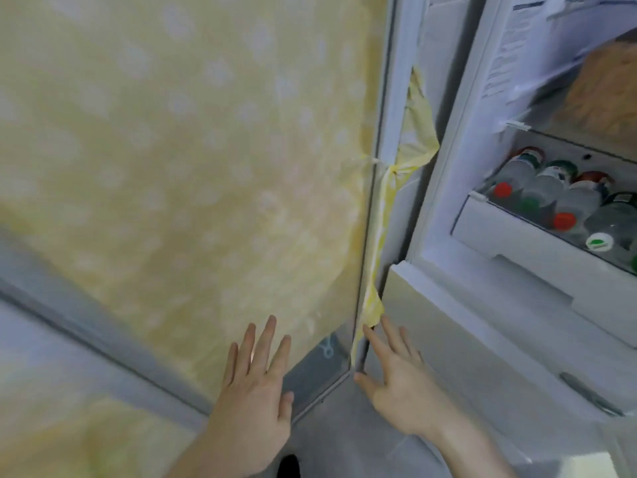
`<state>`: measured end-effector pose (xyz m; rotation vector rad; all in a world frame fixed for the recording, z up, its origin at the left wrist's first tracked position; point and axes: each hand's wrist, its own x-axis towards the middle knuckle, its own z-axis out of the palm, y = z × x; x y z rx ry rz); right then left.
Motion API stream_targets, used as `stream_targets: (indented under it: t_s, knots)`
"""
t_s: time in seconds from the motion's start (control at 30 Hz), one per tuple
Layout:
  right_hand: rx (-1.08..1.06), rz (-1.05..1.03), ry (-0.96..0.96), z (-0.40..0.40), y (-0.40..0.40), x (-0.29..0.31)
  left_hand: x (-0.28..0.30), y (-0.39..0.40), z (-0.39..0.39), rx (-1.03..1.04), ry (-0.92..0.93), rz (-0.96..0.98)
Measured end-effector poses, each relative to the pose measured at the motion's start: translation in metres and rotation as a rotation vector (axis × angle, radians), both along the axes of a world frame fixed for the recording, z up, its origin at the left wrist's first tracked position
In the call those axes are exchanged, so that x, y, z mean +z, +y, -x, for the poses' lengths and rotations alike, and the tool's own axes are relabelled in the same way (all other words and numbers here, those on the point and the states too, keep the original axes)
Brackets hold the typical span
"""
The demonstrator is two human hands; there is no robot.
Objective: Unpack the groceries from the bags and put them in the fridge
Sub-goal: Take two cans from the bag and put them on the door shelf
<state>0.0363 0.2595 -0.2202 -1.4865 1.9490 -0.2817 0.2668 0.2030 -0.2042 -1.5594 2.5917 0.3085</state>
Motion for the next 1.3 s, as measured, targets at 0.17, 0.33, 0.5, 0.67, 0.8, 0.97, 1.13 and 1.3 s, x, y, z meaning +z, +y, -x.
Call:
stream_targets:
  t_s: [0.17,0.33,0.5,0.67,0.8,0.97,1.13,1.3]
  knots:
    - [0.224,-0.019,0.013,-0.057,-0.009,0.006,-0.010,0.028,-0.069,0.130,-0.002,0.055]
    - [0.450,-0.046,0.030,-0.131,-0.029,0.016,-0.018,0.050,-0.153,0.228,-0.055,0.007]
    - [0.722,-0.076,0.032,-0.221,-0.040,0.016,-0.021,0.080,-0.244,0.442,-0.024,-0.063]
    - [0.990,-0.129,0.016,-0.312,-0.045,0.023,-0.030,0.135,-0.324,0.659,-0.110,-0.099]
    - [1.216,-0.070,0.044,-0.373,-0.058,0.027,-0.033,0.168,-0.358,0.904,-0.021,-0.056]
    - [1.517,-0.023,0.029,-0.434,-0.079,0.019,-0.017,0.211,-0.355,1.317,0.065,0.038]
    - [1.761,0.010,-0.001,-0.491,-0.062,0.019,-0.013,0.258,-0.345,1.646,0.095,0.091]
    - [1.964,0.039,-0.041,-0.551,-0.011,0.028,-0.020,0.332,-0.340,1.861,0.139,0.230]
